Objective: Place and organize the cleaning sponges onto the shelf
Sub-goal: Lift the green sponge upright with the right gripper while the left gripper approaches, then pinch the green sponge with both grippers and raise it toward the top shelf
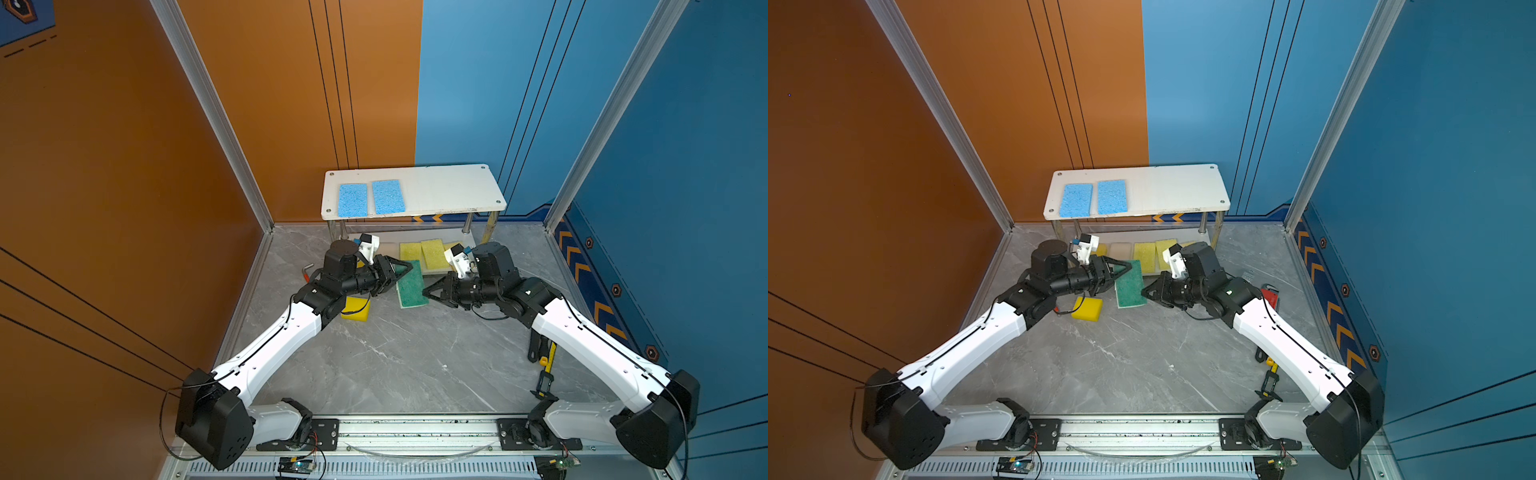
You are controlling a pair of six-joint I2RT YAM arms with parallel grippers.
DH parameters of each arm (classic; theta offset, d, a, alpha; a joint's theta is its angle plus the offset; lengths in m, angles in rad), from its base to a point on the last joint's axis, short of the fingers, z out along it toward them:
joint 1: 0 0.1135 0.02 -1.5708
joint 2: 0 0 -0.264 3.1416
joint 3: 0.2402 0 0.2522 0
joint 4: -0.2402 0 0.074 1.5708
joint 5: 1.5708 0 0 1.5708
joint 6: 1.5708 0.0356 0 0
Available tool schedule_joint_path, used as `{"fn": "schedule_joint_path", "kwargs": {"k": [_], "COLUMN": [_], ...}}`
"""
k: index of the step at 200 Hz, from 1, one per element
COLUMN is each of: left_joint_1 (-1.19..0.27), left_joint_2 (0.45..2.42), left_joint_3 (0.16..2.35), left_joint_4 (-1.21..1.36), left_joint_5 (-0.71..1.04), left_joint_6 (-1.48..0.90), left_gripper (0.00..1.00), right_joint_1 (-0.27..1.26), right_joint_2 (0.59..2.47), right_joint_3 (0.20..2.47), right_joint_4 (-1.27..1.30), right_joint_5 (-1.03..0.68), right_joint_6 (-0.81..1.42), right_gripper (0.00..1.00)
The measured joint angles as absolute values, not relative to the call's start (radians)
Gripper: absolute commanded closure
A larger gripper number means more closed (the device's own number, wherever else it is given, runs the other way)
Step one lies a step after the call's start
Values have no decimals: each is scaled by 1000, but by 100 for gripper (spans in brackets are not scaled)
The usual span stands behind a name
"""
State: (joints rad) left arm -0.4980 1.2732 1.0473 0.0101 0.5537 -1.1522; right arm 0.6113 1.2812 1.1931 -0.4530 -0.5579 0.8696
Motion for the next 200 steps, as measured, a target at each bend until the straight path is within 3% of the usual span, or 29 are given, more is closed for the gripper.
{"fn": "schedule_joint_path", "kwargs": {"k": [48,83,108,156,200], "left_joint_1": [-498,-496,-477,-427,-412], "left_joint_2": [1264,1256,1235,1221,1232], "left_joint_3": [1047,1047,1028,1084,1168], "left_joint_4": [8,4,22,58,194], "left_joint_5": [551,551,554,563,579], "left_joint_6": [-1150,-1150,-1180,-1277,-1402], "left_gripper": [81,82,82,82,82], "right_joint_1": [618,614,571,464,463], "right_joint_2": [1281,1281,1277,1265,1265], "right_joint_3": [1204,1213,1228,1344,1422], "right_joint_4": [-454,-456,-456,-455,-329], "right_joint_5": [-558,-561,-587,-699,-814], "right_joint_6": [870,876,885,892,957], "right_gripper": [100,63,48,33,31]}}
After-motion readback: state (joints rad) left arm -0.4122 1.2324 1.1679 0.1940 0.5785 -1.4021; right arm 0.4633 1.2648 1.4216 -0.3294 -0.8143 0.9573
